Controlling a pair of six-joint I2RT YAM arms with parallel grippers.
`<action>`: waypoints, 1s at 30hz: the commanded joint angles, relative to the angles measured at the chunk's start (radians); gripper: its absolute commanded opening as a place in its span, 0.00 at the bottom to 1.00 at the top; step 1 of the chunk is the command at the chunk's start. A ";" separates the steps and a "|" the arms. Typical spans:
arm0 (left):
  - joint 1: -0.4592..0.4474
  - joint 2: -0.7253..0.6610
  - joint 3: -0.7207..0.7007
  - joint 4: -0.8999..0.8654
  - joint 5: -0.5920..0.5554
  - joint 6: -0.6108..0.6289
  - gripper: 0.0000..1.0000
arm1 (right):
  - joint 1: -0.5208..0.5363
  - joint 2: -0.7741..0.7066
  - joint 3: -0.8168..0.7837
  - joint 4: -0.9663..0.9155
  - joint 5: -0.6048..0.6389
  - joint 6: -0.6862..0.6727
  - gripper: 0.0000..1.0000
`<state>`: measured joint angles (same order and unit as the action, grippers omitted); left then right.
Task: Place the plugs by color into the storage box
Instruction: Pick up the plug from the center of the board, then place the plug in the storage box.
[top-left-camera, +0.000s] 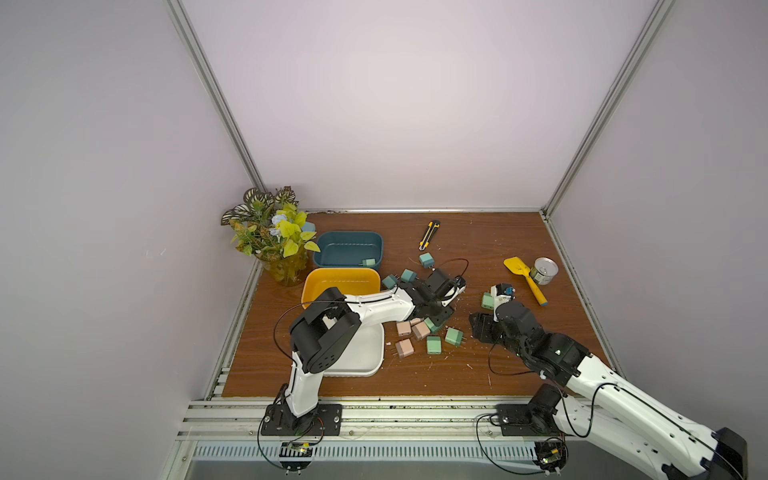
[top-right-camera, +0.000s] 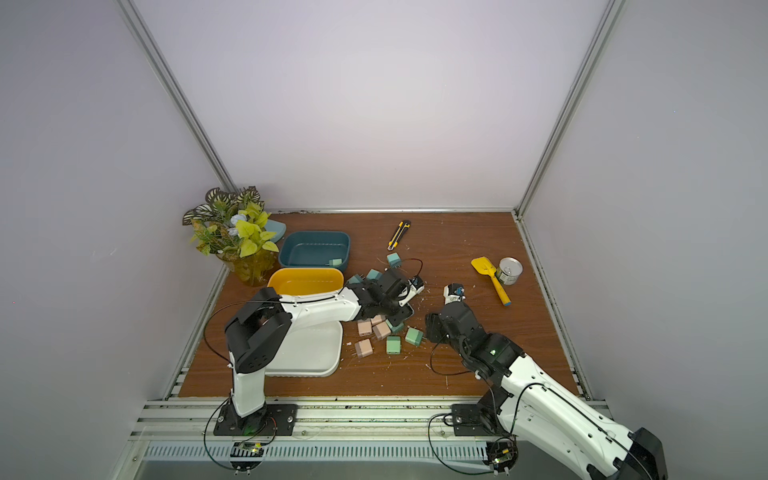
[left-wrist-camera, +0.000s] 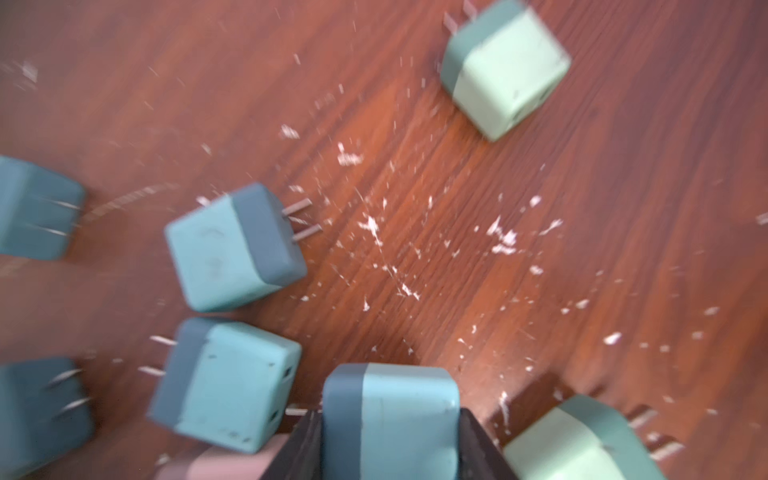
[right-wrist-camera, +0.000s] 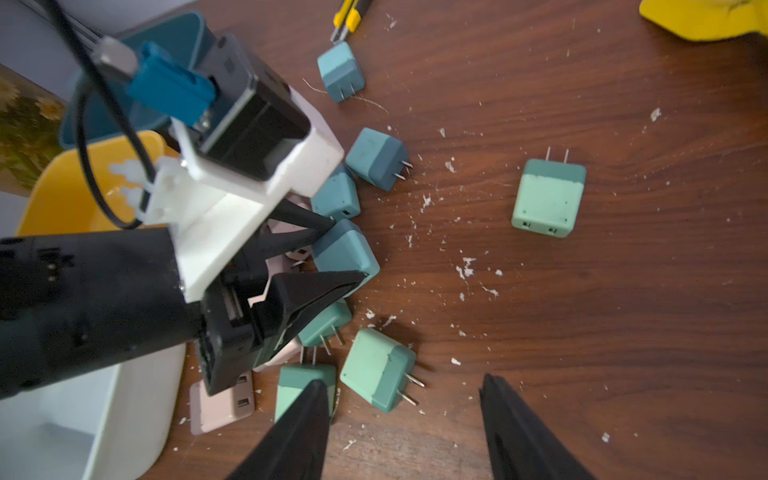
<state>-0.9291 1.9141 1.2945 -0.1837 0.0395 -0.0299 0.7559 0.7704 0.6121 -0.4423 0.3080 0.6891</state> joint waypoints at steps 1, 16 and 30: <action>-0.008 -0.110 0.024 -0.006 -0.024 -0.005 0.43 | -0.003 -0.008 0.095 0.035 0.029 -0.041 0.60; -0.004 -0.518 -0.194 -0.159 -0.250 -0.215 0.44 | -0.003 0.263 0.360 0.201 -0.055 -0.276 0.57; 0.321 -0.863 -0.464 -0.112 -0.220 -0.295 0.43 | 0.059 0.417 0.354 0.324 -0.156 -0.168 0.57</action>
<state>-0.6685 1.0767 0.8448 -0.3237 -0.1852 -0.3378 0.7891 1.2316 0.9783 -0.1932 0.1471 0.4824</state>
